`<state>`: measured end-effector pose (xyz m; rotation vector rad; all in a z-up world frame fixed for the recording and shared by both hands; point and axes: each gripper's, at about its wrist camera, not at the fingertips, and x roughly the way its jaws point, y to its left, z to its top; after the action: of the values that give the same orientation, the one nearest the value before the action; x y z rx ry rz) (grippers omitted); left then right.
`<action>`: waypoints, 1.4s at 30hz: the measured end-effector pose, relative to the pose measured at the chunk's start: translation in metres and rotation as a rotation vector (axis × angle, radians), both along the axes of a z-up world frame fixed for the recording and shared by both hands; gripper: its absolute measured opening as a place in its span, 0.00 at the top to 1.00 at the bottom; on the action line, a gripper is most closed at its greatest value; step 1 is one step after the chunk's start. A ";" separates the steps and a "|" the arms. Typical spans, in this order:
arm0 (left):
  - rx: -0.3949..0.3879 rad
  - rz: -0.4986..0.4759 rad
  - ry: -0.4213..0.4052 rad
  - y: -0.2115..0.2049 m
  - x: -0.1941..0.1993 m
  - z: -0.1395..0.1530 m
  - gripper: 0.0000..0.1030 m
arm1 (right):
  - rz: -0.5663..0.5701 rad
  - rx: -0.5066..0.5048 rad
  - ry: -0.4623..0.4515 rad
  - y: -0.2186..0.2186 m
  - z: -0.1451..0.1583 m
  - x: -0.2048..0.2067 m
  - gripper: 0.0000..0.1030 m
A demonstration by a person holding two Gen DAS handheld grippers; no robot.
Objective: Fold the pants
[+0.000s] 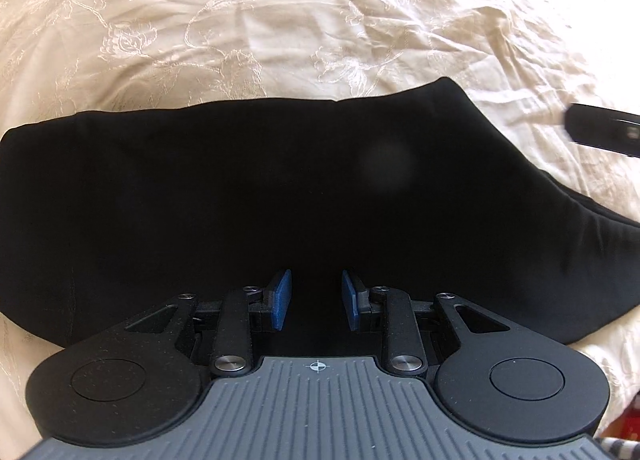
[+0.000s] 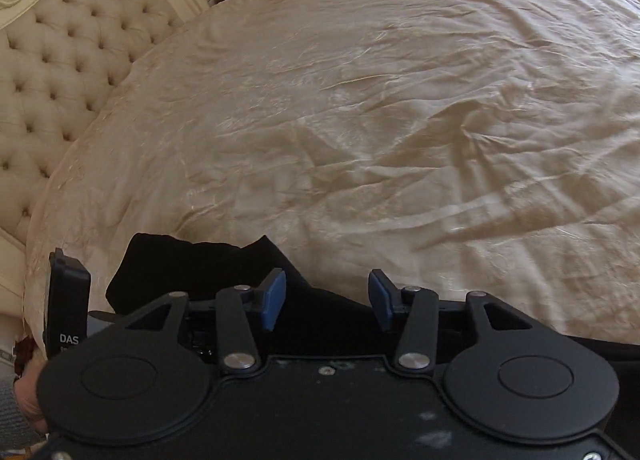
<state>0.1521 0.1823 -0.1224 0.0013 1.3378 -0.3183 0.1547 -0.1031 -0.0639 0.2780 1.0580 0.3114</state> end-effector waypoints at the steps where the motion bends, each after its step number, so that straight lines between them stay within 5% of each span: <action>1: -0.011 -0.004 -0.001 0.002 0.001 0.002 0.73 | 0.018 -0.006 0.007 0.011 -0.006 0.009 0.51; 5: -0.023 -0.032 -0.034 0.013 0.004 0.016 0.73 | 0.076 -0.057 0.049 0.046 -0.029 0.036 0.50; 7: -0.035 -0.033 -0.067 0.018 0.007 0.029 0.73 | 0.131 -0.054 0.074 0.059 -0.033 0.037 0.57; 13: -0.093 -0.016 -0.166 0.021 0.041 0.060 0.73 | 0.320 -0.150 -0.020 0.093 -0.018 -0.011 0.59; 20: -0.089 -0.082 -0.147 -0.021 0.082 0.047 0.73 | 0.377 -0.212 -0.062 0.104 -0.018 -0.028 0.59; 28: -0.029 -0.139 -0.085 -0.013 0.053 0.028 0.73 | 0.511 -0.222 -0.082 0.107 -0.009 -0.051 0.59; 33: -0.020 -0.070 -0.102 0.009 0.033 0.034 0.72 | 0.428 -0.170 -0.086 0.086 0.000 -0.047 0.59; 37: -0.021 -0.021 -0.045 0.019 0.031 0.022 0.72 | 0.321 -0.060 -0.027 0.064 -0.001 -0.024 0.48; 42: 0.035 -0.063 -0.063 0.022 0.022 0.017 0.72 | 0.276 -0.073 0.006 0.054 -0.014 0.005 0.48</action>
<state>0.1741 0.2040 -0.1049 0.0826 1.2824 -0.3456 0.1601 -0.0489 -0.0780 0.0667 1.1125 0.5185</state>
